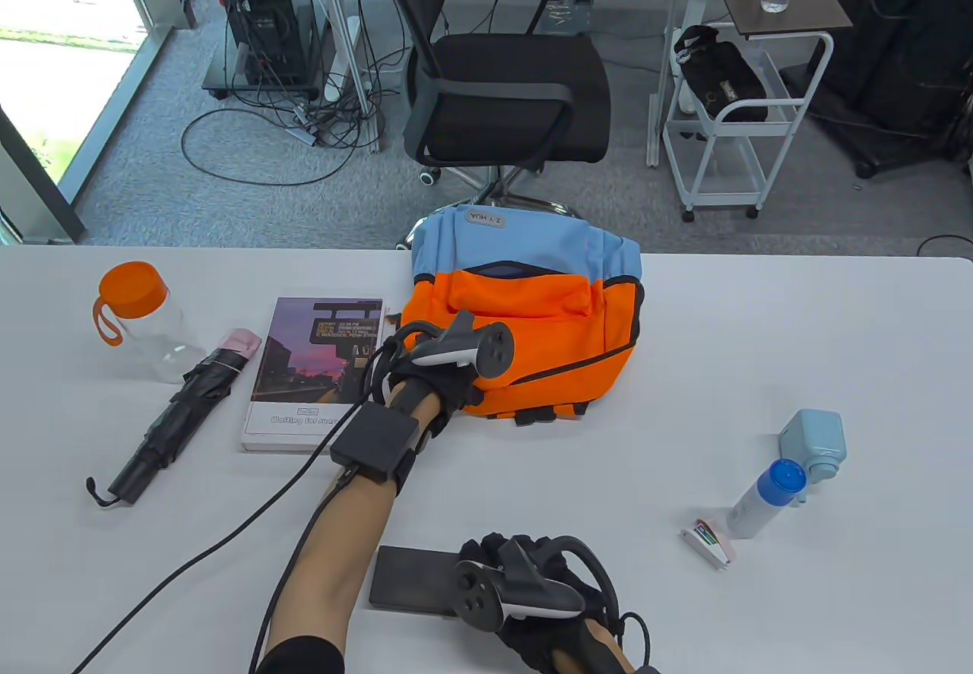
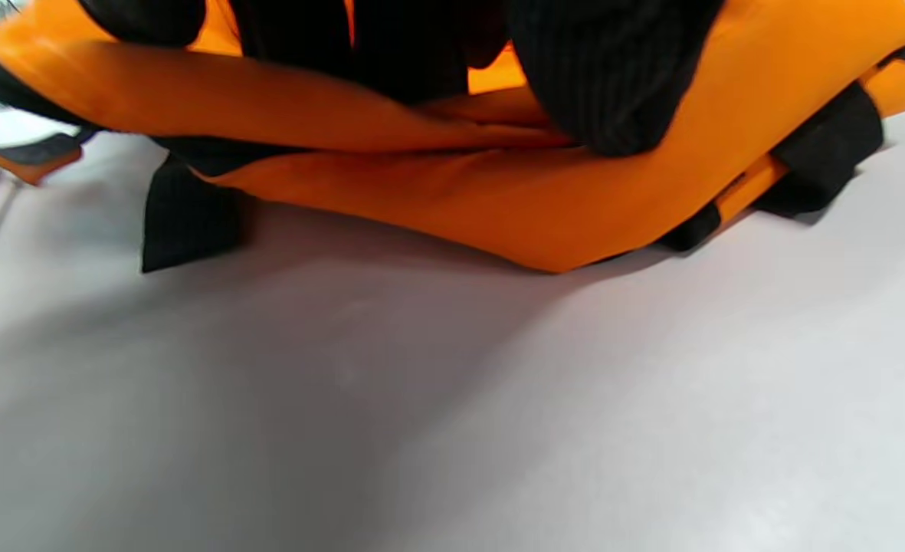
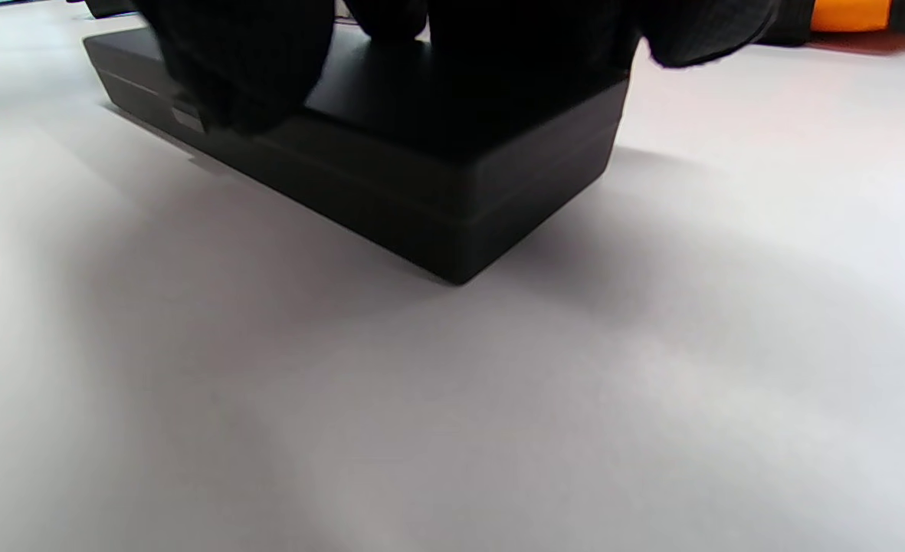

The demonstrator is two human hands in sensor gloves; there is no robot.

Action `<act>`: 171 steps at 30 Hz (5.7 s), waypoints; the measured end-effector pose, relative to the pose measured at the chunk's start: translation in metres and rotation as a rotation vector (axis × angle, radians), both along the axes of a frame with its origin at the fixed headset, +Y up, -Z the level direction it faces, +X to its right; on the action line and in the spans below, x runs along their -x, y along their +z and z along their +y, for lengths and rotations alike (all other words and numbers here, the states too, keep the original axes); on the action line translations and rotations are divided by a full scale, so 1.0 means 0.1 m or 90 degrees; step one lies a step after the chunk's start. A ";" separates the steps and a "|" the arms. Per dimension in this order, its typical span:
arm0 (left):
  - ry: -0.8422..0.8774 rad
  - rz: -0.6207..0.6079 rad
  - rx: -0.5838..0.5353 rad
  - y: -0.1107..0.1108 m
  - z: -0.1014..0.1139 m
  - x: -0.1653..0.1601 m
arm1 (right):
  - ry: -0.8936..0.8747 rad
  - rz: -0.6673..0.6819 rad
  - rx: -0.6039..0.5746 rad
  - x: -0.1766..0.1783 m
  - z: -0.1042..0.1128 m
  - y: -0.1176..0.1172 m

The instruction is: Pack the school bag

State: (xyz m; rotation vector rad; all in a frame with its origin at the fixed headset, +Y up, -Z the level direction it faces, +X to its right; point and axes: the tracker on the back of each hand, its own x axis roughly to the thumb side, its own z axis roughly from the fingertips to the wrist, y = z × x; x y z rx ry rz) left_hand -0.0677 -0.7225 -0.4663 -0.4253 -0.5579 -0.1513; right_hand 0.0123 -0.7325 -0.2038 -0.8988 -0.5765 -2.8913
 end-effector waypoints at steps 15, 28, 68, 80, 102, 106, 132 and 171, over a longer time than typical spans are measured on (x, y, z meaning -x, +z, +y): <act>-0.104 -0.187 -0.205 0.27 -0.09 -0.12 | -0.016 -0.022 0.028 -0.05 -0.04 0.01; -0.030 0.031 -0.399 0.55 1.17 -0.08 | 0.149 -0.052 0.018 -0.04 -0.05 0.02; 0.440 0.104 -0.214 0.44 1.75 0.30 | -0.309 -0.438 0.027 -0.16 0.70 -1.50; 0.419 0.117 -0.219 0.46 1.65 0.34 | -0.278 -0.454 -0.121 -1.12 2.00 -0.90; 0.349 0.128 -0.220 0.51 1.66 0.28 | 0.012 -0.766 0.119 -3.72 0.78 -1.59; 0.352 0.139 -0.205 0.49 1.64 0.29 | 0.018 -0.761 0.159 -3.74 0.64 -1.68; 0.354 0.142 -0.163 0.47 1.58 0.32 | 0.161 -0.565 -0.166 -2.55 2.30 -1.50; 0.408 0.092 -0.187 0.63 1.57 0.51 | -0.134 -0.317 -0.328 -0.16 1.73 -0.84</act>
